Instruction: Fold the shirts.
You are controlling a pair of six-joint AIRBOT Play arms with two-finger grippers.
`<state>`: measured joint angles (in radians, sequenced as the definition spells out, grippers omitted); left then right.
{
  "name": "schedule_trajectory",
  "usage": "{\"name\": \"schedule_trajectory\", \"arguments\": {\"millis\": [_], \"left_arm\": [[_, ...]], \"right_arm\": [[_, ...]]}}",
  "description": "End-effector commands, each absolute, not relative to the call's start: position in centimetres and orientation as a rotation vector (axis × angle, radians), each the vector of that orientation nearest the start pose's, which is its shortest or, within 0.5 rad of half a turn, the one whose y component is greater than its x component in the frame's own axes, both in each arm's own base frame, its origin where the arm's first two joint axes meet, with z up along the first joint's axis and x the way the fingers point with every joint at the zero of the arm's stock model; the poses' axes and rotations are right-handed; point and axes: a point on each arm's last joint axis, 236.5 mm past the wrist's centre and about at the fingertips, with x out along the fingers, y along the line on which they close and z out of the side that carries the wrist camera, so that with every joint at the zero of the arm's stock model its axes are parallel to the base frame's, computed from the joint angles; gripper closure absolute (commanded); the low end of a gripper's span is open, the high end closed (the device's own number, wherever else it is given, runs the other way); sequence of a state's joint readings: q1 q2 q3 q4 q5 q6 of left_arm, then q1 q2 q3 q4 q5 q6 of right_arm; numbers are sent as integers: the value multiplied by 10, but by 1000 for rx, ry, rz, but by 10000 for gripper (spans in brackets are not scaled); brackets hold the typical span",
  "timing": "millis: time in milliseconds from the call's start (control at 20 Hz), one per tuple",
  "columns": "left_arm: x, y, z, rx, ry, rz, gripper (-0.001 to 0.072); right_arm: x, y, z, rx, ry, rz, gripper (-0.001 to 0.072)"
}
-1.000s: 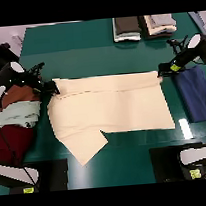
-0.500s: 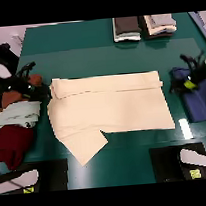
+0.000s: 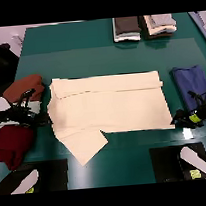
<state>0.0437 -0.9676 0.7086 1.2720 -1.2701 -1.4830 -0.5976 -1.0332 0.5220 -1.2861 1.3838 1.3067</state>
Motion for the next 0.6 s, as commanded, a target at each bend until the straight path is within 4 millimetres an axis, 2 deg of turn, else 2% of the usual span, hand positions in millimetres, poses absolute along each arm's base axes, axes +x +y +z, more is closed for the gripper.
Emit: {"name": "schedule_trajectory", "arguments": {"millis": [0, 100, 150, 350, 450, 550], "left_arm": [[231, -56, -41, -261, 1503, -182, 217], [225, -57, -41, -260, 1529, -187, 217], [219, -58, -43, -263, 1549, -188, 217], [186, -64, -65, -336, 1606, -156, 217], [169, -83, -75, -430, 1648, -188, 217], [161, -102, -82, -538, 1655, -217, 217]], "right_arm": [[168, -10, -102, 650, 1637, -4, 322], [173, -6, -99, 569, 1646, 36, 654], [179, -3, -94, 537, 1641, 60, 693], [202, 3, -73, 439, 1605, 125, 694], [212, 6, -68, 409, 1580, 138, 694], [216, 10, -65, 391, 1572, 150, 694]]}}
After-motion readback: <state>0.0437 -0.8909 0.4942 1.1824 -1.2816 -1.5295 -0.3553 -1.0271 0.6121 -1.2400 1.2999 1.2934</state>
